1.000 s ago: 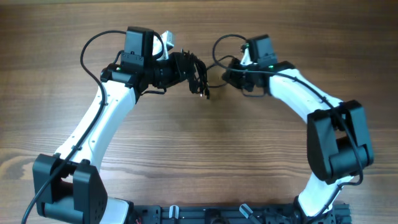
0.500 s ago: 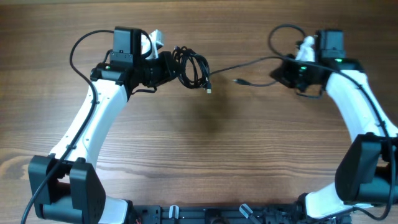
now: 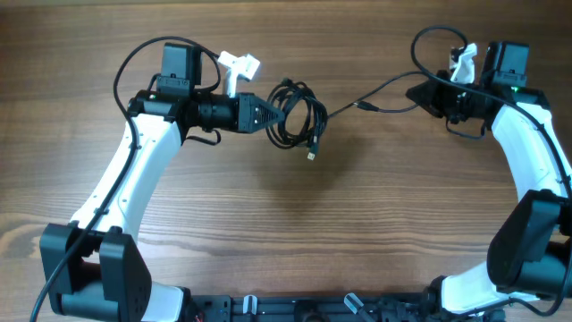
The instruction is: Untangle cables
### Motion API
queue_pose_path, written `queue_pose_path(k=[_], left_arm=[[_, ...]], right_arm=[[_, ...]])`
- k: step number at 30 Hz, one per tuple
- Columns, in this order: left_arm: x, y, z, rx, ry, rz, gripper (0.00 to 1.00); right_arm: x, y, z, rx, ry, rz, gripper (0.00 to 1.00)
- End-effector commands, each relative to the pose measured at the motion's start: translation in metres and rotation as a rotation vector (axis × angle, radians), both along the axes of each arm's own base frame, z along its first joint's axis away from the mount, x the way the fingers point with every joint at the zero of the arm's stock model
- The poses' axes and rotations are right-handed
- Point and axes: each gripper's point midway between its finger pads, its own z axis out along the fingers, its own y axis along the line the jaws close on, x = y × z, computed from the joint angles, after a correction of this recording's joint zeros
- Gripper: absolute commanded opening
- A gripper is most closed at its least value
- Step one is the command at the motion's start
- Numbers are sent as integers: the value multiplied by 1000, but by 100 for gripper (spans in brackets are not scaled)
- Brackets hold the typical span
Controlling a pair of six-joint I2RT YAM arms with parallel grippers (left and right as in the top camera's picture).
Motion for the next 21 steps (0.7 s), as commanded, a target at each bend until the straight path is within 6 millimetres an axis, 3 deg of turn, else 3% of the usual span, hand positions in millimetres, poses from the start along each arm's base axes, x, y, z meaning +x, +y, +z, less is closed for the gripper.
queue_pose_path(k=[1,8,9,12,16,21], left_arm=[[-13,-5,24,-100,-134,-121,4],[-11,-4,20,-74,-129,-105,4],[-10,-3,19,-68,-128,-102,4],[-9,-3,17,-59,-121,-94,4],[-8,-3,14,-46,-59,-60,4],[-1,1,6,-13,79,39,4]], right_arm=[[6,12,20,35,-109,89,4],[7,16,22,52,-97,75,5],[5,16,18,42,-78,70,11],[-6,17,2,-29,-2,66,40],[-14,37,2,-47,-26,165,53],[-30,91,44,-6,-237,430,53]])
